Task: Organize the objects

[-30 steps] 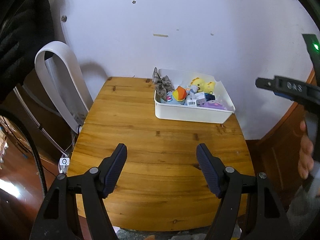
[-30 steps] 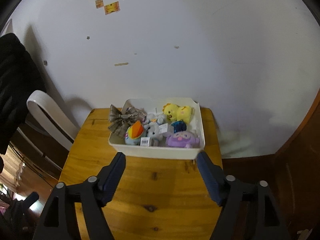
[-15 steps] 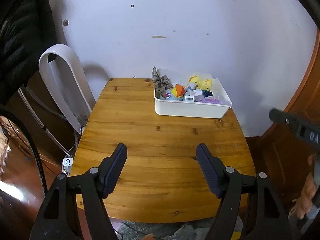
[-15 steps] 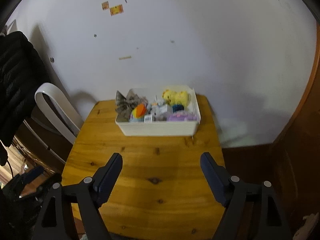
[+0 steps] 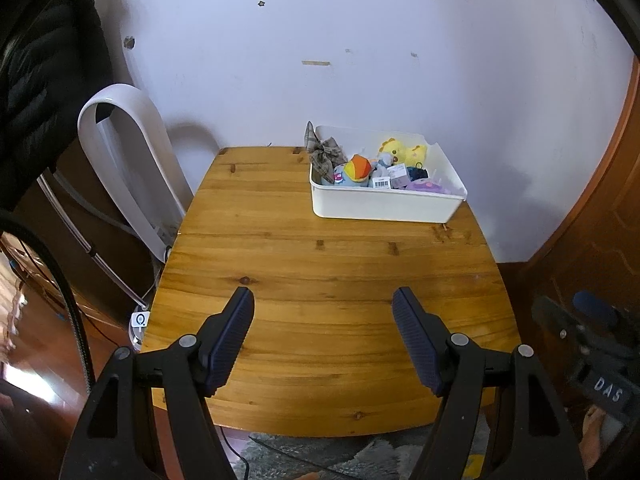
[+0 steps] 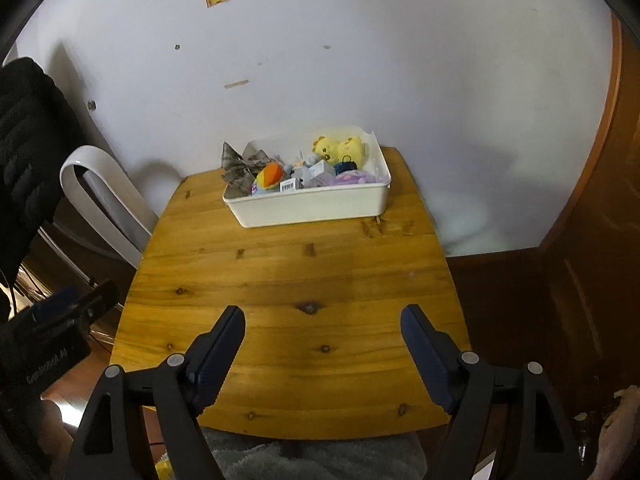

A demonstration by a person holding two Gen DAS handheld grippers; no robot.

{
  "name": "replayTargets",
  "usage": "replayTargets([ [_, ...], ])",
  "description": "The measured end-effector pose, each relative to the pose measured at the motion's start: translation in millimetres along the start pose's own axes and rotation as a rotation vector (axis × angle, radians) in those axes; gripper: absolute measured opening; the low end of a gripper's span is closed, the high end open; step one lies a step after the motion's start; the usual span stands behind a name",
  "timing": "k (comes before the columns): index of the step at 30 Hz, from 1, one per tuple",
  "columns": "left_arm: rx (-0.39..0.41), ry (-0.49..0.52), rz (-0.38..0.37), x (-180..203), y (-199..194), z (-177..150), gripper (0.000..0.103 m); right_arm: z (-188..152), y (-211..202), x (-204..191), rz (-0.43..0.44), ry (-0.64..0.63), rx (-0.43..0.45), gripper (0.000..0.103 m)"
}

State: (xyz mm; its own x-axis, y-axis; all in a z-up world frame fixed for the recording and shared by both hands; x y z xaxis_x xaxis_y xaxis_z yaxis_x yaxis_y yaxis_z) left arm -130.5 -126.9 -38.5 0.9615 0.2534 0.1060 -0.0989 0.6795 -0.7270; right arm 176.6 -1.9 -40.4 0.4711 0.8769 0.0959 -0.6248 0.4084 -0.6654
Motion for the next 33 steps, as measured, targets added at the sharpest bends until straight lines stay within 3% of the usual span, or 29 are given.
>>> replayTargets([
  [12, -0.038, 0.039, 0.041, 3.5, 7.1, -4.1, 0.075, 4.4, -3.8, -4.9, -0.03, -0.026, 0.03, 0.081],
  [33, -0.045, 0.082, 0.027, 4.4, 14.7, -3.1, 0.075, 7.9, 6.1, -12.0, -0.041, -0.075, 0.007, 0.081],
])
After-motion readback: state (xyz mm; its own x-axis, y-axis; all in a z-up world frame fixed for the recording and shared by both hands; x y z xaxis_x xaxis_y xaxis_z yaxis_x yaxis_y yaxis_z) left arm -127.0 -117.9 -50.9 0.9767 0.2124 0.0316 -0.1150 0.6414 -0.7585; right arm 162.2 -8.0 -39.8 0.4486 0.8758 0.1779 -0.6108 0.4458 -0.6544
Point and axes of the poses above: each gripper's, at about its wrist camera, not at the fingertips, and y roughly the way its jaws point, x to its right, z to its top, the point moved 4 cm from there along y, roughly the way its jaws point, and after that the axes turned 10 degrees about z, right-handed, at the moved point
